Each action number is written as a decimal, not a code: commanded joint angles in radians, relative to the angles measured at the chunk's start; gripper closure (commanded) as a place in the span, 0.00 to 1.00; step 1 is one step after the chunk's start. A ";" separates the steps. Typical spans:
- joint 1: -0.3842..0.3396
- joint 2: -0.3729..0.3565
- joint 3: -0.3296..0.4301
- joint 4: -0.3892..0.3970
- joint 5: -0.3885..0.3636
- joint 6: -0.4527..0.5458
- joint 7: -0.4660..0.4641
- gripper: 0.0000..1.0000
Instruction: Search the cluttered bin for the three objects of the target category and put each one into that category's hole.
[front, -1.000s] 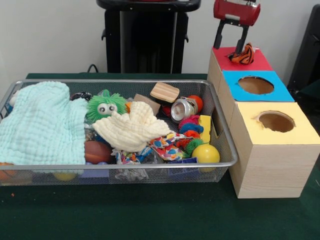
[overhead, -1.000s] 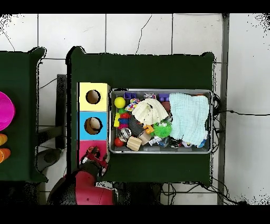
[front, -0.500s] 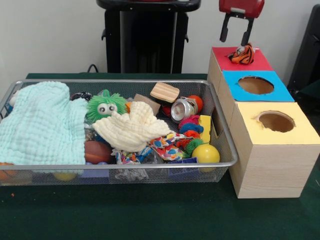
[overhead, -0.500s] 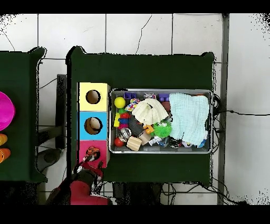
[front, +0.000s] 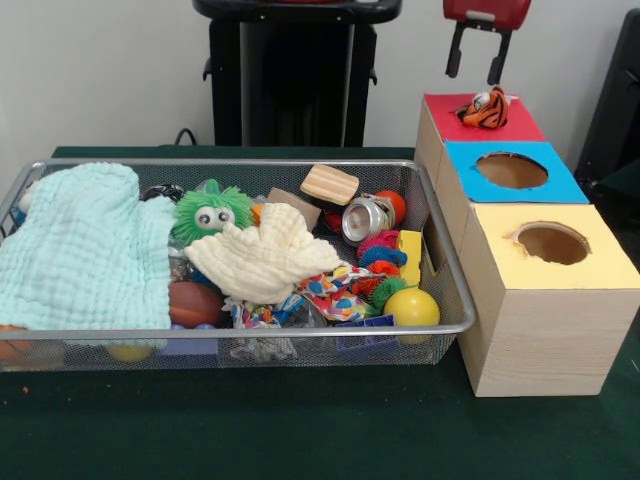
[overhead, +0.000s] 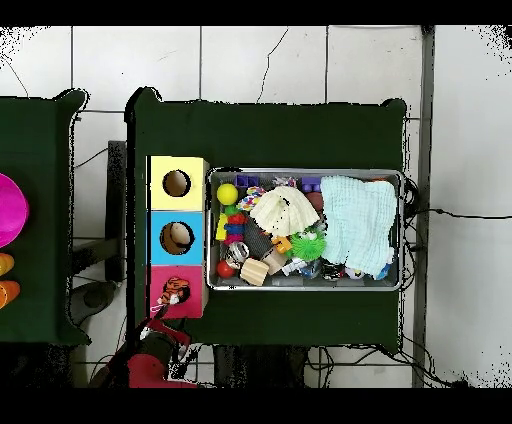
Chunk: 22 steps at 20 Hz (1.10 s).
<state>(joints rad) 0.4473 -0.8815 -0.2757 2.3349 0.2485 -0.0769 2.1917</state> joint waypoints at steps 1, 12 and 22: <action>-0.011 0.088 0.108 0.027 -0.011 -0.081 0.202 0.00; -0.046 0.204 0.149 -0.006 -0.015 -0.209 0.215 0.00; -0.048 0.058 0.127 0.021 0.013 -0.052 0.171 0.00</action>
<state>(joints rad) 0.4287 -0.8117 -0.2136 2.3656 0.2372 -0.2240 2.1917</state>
